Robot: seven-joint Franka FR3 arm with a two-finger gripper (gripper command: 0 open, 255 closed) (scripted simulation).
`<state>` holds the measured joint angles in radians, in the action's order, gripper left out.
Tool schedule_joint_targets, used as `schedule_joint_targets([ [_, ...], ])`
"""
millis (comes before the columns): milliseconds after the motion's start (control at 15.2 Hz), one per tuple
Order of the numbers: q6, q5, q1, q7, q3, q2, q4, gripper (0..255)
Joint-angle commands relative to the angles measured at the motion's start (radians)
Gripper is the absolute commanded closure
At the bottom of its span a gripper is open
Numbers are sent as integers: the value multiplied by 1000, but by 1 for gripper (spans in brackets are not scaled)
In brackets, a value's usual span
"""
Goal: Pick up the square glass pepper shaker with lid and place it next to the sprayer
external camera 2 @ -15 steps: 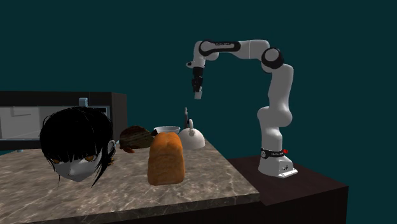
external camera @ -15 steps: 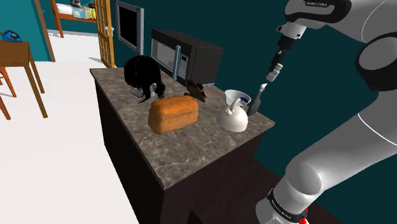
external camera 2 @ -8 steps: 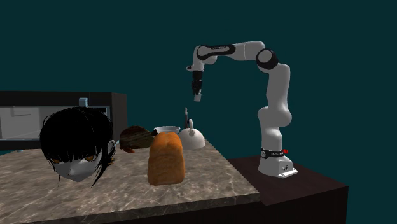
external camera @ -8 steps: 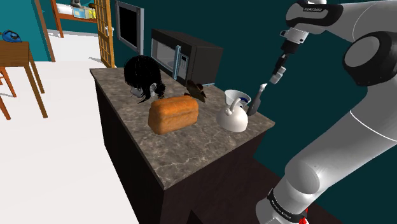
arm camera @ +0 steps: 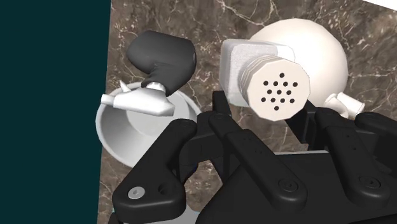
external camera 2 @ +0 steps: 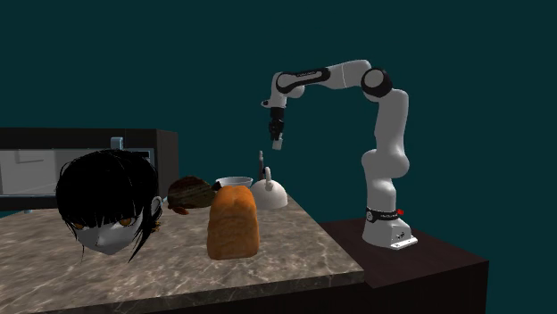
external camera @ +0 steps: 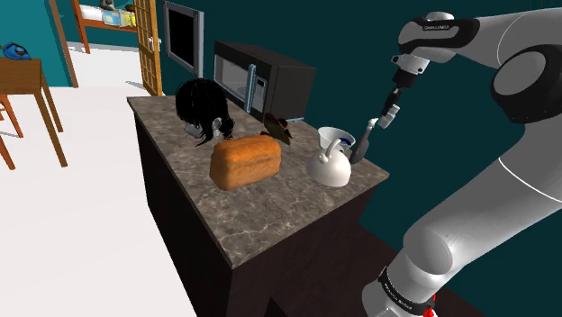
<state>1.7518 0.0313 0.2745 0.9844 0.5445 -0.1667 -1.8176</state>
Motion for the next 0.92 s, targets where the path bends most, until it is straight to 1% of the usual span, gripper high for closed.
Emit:
schedule_joint_targets([
  [0, 27, 1, 1, 1, 1, -2, -28, 255],
  [858, 201, 2, 6, 8, 9, 0, -201, 255],
])
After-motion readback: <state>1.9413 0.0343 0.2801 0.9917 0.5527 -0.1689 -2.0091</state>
